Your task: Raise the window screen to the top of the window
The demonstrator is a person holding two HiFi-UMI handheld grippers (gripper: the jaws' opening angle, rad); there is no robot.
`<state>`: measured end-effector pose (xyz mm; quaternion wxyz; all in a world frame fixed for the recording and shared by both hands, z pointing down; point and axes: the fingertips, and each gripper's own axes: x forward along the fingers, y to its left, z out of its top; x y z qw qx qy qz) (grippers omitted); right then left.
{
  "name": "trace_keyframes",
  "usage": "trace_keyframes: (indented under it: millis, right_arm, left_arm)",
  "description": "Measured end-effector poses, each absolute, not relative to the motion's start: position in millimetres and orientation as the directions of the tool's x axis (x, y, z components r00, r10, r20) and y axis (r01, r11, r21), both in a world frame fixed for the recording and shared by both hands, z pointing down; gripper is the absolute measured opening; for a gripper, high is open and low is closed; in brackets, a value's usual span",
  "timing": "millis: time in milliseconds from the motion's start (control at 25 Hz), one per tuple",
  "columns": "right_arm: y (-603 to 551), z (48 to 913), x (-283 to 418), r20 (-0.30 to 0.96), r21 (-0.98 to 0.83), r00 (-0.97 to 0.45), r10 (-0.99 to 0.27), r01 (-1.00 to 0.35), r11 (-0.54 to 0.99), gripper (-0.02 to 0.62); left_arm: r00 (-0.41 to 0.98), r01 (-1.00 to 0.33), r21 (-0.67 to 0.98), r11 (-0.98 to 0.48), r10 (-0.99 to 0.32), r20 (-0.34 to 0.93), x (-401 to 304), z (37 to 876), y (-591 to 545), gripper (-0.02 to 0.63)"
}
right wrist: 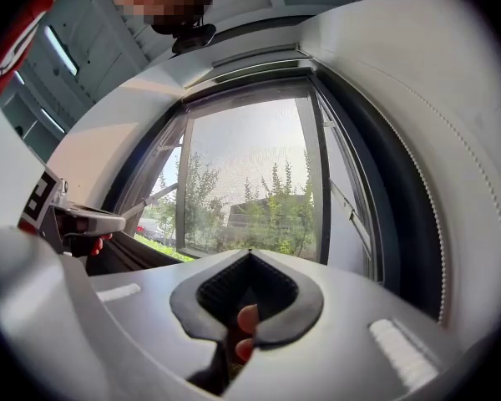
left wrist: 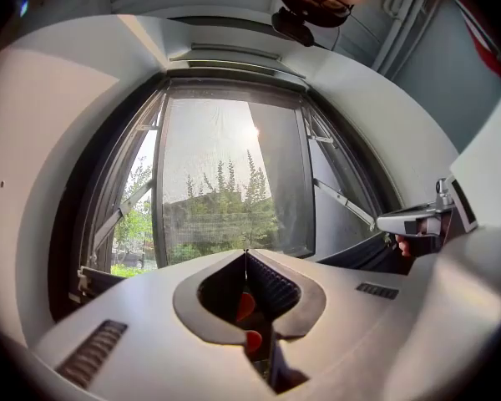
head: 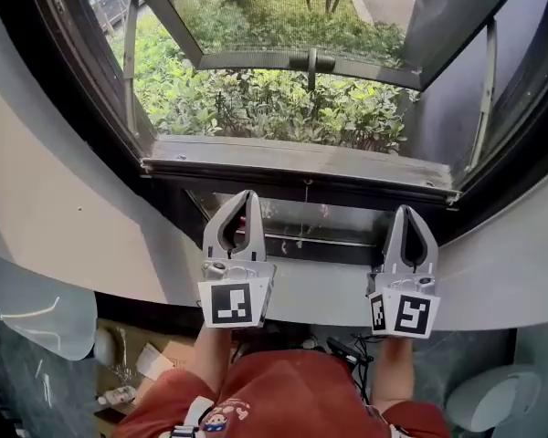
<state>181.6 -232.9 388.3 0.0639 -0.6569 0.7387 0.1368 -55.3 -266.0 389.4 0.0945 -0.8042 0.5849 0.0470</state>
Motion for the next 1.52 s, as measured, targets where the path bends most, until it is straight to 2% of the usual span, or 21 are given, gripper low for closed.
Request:
trace_keyframes:
  millis: [320,640,760,920,1040,1120,1240,1360,1520]
  right_arm:
    - [-243.3,381.5,173.4,-0.276,0.147,-0.078,-0.958,-0.988,0.038,0.009]
    - [-252.6,387.4,171.7,-0.260,0.191,-0.116,-0.959,-0.979,0.067,0.009]
    - [-257.9,393.2,169.4,-0.218,0.244,-0.142,-0.966,-0.966,0.087,0.009]
    - [-260.8,394.0,159.4,-0.200,0.359,-0.188,-0.961,-0.927,0.107,0.011]
    - [-263.6,401.8,148.7,-0.132,0.478,-0.246,-0.960,-0.864,0.155,0.012]
    - [-266.1,415.7,144.3,-0.040,0.545,-0.275,-0.961,-0.812,0.210,0.122]
    - [-269.9,433.6,140.0,0.053,0.674,-0.302,-0.952,-0.692,0.257,0.136]
    - [-275.9,456.1,141.3,0.166,0.807,-0.295,-0.941,-0.508,0.301,0.173]
    - [-286.5,470.5,152.0,0.223,0.893,-0.234,-0.946,-0.341,0.295,0.199]
  left_arm:
    - [0.363,-0.932,-0.097,-0.350,-0.915,-0.177,-62.0,395.2,-284.7,0.006]
    - [0.346,-0.937,-0.124,-0.328,-0.923,-0.172,-61.1,397.3,-288.4,0.006]
    - [0.361,-0.925,-0.180,-0.333,-0.920,-0.152,-58.8,400.1,-289.4,0.008]
    - [0.403,-0.878,-0.318,-0.357,-0.910,-0.093,-51.9,410.5,-292.1,0.054]
    - [0.426,-0.819,-0.443,-0.366,-0.904,-0.042,-47.3,420.8,-293.8,0.075]
    - [0.438,-0.763,-0.531,-0.369,-0.899,-0.006,-44.2,427.8,-294.9,0.095]
    - [0.450,-0.656,-0.655,-0.374,-0.891,0.058,-40.1,438.5,-297.3,0.124]
    - [0.426,-0.525,-0.771,-0.361,-0.895,0.129,-39.9,449.8,-303.2,0.150]
    - [0.367,-0.372,-0.876,-0.308,-0.915,0.166,-44.8,459.5,-311.7,0.196]
